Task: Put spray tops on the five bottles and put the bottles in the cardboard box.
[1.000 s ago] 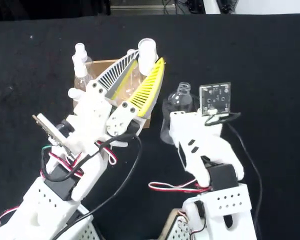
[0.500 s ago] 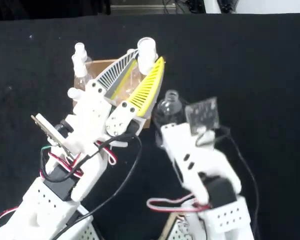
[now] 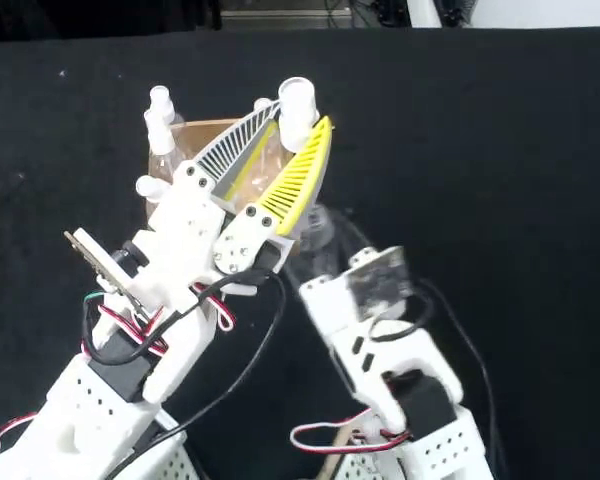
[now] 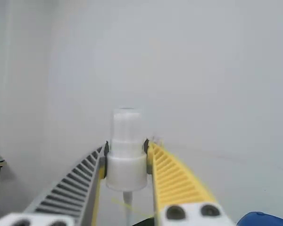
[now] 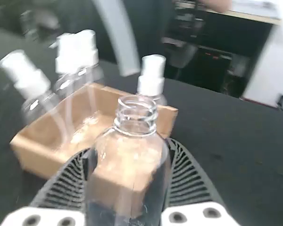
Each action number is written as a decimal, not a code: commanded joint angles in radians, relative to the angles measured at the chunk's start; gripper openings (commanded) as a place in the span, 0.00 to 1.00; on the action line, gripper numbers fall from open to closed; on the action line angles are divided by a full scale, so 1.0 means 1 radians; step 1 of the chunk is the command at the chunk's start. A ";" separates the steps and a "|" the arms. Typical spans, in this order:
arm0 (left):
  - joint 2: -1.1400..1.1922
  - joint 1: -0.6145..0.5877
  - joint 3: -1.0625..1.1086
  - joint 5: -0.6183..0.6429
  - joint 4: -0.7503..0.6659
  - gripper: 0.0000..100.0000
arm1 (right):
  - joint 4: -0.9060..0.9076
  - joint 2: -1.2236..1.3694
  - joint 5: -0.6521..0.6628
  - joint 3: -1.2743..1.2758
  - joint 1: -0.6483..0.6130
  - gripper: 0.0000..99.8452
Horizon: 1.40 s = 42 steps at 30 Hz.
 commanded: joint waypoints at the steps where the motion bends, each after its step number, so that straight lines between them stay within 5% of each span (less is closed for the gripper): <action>1: -0.023 0.005 -0.054 0.002 -0.015 0.03 | -0.048 -0.031 0.044 0.001 -0.049 0.01; 11: -0.023 0.001 -0.021 -0.005 -0.014 0.03 | -0.049 -0.033 0.043 -0.031 0.057 0.01; 42: 0.144 -0.033 0.038 0.002 -0.015 0.03 | -0.048 -0.033 0.043 -0.033 0.055 0.01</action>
